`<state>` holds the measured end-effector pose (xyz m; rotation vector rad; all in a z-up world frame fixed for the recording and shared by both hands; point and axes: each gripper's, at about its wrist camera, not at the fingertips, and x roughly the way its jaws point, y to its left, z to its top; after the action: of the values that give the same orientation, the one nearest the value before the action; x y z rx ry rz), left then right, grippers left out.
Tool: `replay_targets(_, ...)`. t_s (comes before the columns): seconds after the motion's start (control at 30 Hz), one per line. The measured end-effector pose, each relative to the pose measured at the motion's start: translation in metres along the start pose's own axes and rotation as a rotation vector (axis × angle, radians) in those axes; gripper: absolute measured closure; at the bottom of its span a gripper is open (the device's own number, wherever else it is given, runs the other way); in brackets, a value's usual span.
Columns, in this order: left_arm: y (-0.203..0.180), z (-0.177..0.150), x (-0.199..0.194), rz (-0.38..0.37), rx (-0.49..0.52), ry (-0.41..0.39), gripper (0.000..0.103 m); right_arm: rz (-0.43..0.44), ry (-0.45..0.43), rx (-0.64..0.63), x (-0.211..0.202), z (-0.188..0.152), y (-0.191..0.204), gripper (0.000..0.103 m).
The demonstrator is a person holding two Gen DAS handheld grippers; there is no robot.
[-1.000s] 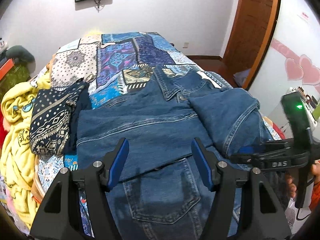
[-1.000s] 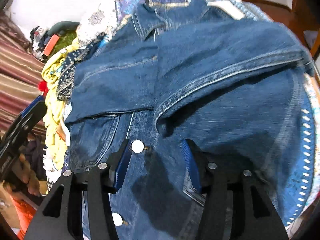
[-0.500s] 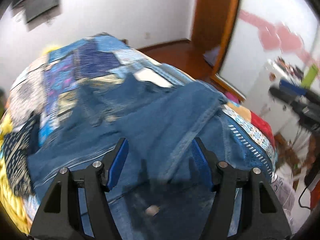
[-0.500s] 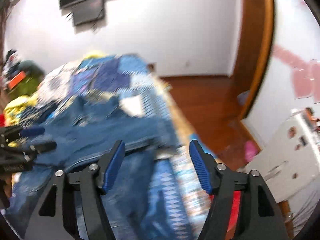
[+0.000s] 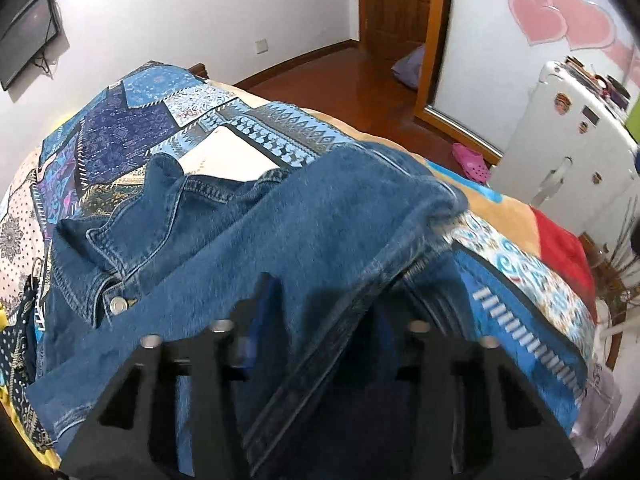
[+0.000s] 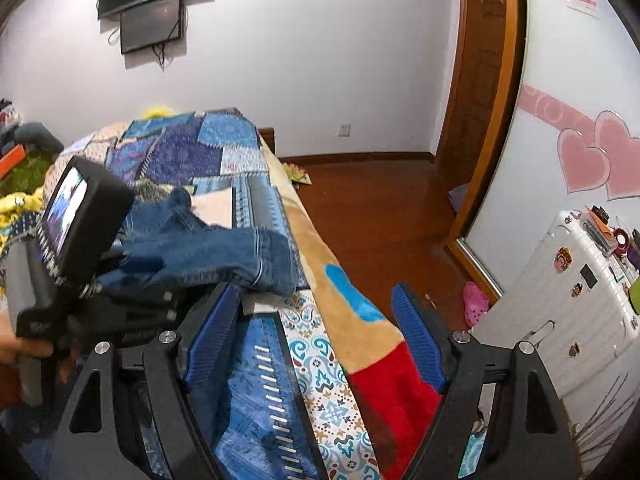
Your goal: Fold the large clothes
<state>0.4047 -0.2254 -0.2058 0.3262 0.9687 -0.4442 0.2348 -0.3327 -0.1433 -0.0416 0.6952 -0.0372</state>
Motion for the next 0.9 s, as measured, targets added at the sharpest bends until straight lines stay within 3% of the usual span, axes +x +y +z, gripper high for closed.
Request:
replay_targets(0.1, 0.001, 0.005, 0.001, -0.003, -0.009, -0.013, 0.085, 0.004, 0.014, -0.002, 0.003, -0.003, 0.0, 0.026)
replay_targets(0.27, 0.015, 0.012, -0.039, -0.014, -0.032, -0.122, 0.097, 0.04, 0.038, -0.014, 0.004, -0.007, 0.006, 0.026)
replay_targets(0.43, 0.068, 0.006, -0.107, -0.014, -0.13, -0.235, 0.098, 0.132, 0.087, -0.063, 0.014, -0.006, 0.027, 0.026)
replay_targets(0.53, 0.101, -0.01, -0.135, 0.01, -0.182, -0.262, 0.098, 0.225, 0.149, -0.106, 0.031, -0.008, 0.05, 0.026)
replay_targets(0.6, 0.121, -0.028, -0.146, 0.049, -0.209, -0.265, 0.098, 0.277, 0.215, -0.132, 0.049, -0.013, 0.065, 0.026)
replay_targets(0.67, 0.14, -0.048, -0.151, 0.083, -0.238, -0.244, 0.098, 0.265, 0.281, -0.154, 0.067, -0.019, 0.073, 0.026)
replay_targets(0.77, 0.167, -0.087, -0.148, 0.107, -0.3, -0.179, 0.098, 0.228, 0.351, -0.153, 0.086, -0.027, 0.073, 0.026)
replay_targets(0.9, 0.191, -0.135, -0.135, 0.108, -0.37, -0.084, 0.097, 0.264, 0.396, -0.09, 0.097, -0.036, 0.06, 0.025)
